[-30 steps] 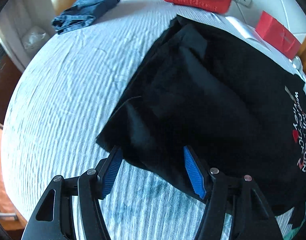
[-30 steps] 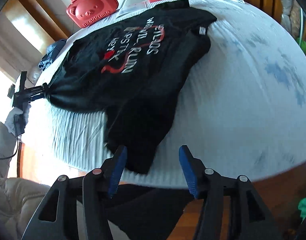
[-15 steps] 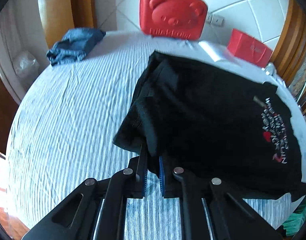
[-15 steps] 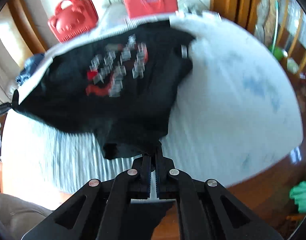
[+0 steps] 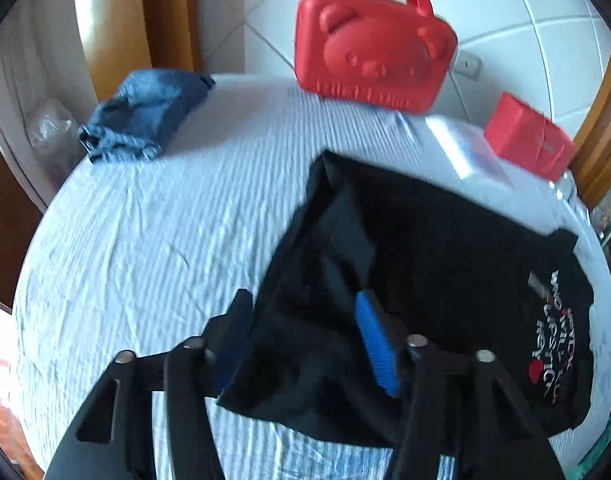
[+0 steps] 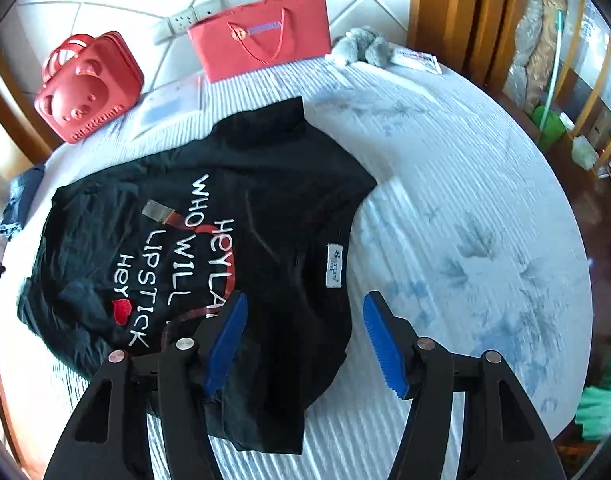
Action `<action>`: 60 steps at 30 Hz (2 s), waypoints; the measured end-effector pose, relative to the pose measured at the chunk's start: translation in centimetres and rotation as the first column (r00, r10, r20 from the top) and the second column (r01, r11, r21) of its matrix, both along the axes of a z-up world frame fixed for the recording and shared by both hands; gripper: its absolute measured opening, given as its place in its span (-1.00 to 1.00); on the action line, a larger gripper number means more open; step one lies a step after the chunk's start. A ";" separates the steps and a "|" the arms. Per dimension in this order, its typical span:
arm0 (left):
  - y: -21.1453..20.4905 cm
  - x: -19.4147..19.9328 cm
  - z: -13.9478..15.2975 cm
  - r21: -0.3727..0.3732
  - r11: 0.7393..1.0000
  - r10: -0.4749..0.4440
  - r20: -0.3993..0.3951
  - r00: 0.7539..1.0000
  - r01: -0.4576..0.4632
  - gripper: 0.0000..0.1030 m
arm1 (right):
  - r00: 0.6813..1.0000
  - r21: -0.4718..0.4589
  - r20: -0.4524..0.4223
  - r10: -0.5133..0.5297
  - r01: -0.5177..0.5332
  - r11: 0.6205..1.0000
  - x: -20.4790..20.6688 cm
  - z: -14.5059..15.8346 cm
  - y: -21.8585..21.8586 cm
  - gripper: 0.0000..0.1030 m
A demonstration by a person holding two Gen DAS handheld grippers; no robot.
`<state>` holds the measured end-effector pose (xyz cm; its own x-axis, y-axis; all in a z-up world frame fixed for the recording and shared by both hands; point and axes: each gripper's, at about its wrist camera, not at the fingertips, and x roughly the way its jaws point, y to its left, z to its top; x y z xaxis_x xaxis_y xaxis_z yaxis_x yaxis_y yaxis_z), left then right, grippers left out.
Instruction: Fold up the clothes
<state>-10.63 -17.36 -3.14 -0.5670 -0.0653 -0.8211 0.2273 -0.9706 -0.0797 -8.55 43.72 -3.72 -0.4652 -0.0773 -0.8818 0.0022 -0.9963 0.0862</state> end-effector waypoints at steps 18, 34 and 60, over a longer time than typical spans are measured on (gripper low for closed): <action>0.5 3.6 -8.0 -0.070 0.994 -0.068 0.201 0.977 0.083 0.12 | 0.993 -0.006 0.063 -0.097 0.097 0.995 10.4 -4.5 -3.5 -0.04; 0.4 4.2 -9.8 -0.102 0.992 -0.057 0.215 0.975 0.081 -0.92 | 0.978 0.110 -0.025 -0.205 0.207 0.972 10.0 -5.6 -4.6 -0.85; 1.2 3.1 -7.7 -0.102 0.993 -0.035 0.225 0.974 0.059 -0.64 | 0.977 0.123 0.198 -0.084 0.060 0.991 3.9 -7.9 -0.1 -0.94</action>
<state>-7.56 -16.16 -10.83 -0.3755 -0.1373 -0.9166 0.1816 -0.9807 0.0726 -4.68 43.57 -11.60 -0.2772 0.0578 -0.9591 -0.0753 -0.9964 -0.0383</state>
